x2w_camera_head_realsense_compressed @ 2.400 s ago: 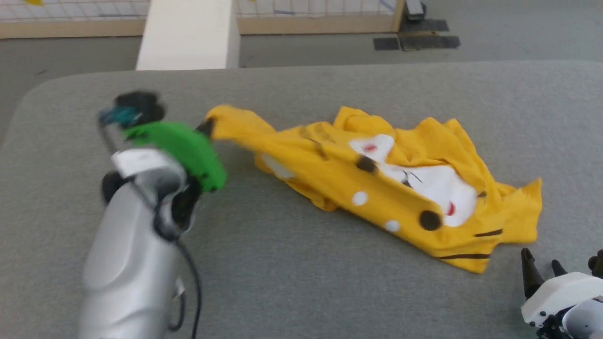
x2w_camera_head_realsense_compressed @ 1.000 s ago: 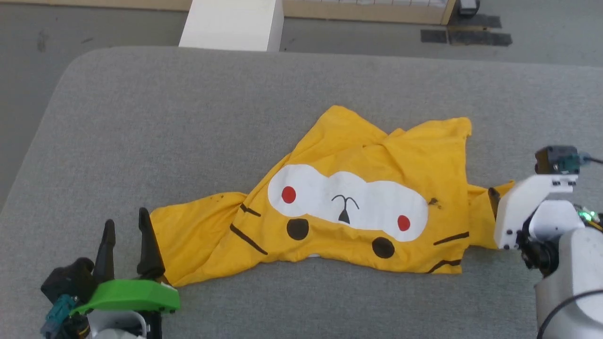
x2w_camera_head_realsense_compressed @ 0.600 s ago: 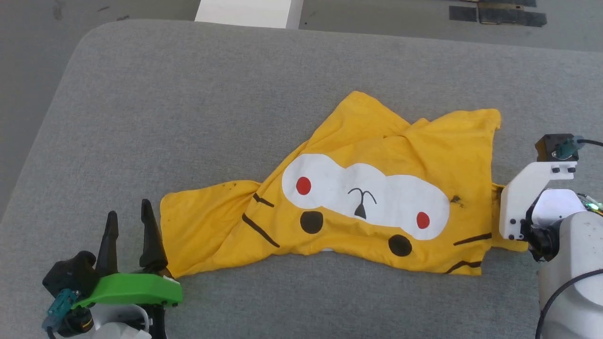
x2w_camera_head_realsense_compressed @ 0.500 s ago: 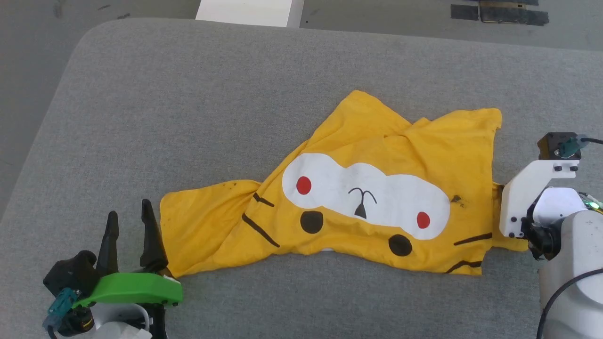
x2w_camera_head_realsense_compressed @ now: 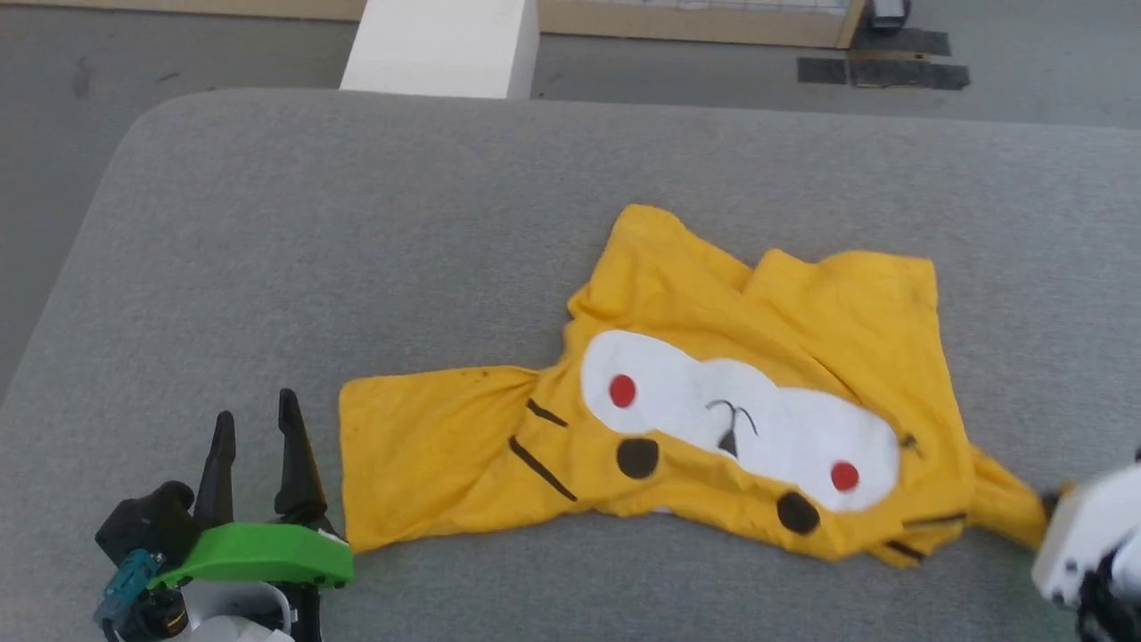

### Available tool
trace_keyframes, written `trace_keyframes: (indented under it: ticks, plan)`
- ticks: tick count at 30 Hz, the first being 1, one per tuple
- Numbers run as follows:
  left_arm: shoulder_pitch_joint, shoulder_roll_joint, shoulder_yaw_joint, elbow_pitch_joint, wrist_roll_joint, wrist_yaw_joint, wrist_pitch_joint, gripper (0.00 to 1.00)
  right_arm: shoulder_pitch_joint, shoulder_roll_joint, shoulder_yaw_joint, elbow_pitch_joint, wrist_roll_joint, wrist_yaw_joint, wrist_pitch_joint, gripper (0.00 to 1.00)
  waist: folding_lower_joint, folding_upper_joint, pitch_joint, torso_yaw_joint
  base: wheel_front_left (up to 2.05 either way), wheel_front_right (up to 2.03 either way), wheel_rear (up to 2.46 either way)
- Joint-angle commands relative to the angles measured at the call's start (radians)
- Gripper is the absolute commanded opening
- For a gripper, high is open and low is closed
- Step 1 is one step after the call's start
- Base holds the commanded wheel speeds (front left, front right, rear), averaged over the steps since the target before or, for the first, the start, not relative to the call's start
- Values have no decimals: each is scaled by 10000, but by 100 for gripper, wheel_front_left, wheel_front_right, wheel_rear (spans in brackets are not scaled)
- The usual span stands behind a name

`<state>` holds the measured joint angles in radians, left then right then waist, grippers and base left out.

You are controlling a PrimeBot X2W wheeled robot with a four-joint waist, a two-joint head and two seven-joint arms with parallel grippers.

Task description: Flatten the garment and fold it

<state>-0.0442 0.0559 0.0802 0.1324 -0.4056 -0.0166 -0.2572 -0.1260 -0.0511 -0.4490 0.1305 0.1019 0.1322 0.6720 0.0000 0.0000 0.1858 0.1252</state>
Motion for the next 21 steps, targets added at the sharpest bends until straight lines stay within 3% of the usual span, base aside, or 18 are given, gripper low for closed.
trace_keyframes:
  ticks: [1,3,4,5,6,7,12,16,21]
  plan:
    - [68,-46,-37,-9,0,50,-45,100,396,3,-42,23,263,-15,202,0,0,0,-165,-250,0,0,0]
    - [75,-49,-93,-22,-22,80,-45,100,770,5,-87,161,621,-15,369,0,0,0,-188,-342,0,0,0]
    - [80,-50,-111,-25,-47,90,-45,100,856,5,-98,201,744,-15,317,8,0,0,-207,-387,0,0,0]
    - [91,-51,-128,-18,-58,96,-45,100,863,6,-94,222,890,-15,209,50,0,0,-221,-417,0,0,0]
    - [94,-51,-144,-12,-62,109,-45,100,813,6,-94,193,1034,-15,-13,100,0,0,-238,-444,0,0,0]
    - [104,-52,-191,25,-69,126,-45,100,539,7,-24,-72,1418,-15,-552,100,0,0,-332,-458,0,0,0]
    - [151,-53,-266,54,-79,140,-45,100,-101,7,277,-928,1493,-15,-850,100,0,0,-462,-321,0,0,0]
    - [203,-54,-338,47,-105,154,-45,100,-678,8,941,-1015,671,-15,-177,100,0,0,-370,-145,0,0,0]
    - [62,-55,-492,73,-175,154,-45,100,-1505,-354,1697,-100,-784,-15,850,100,0,0,-55,199,0,0,0]
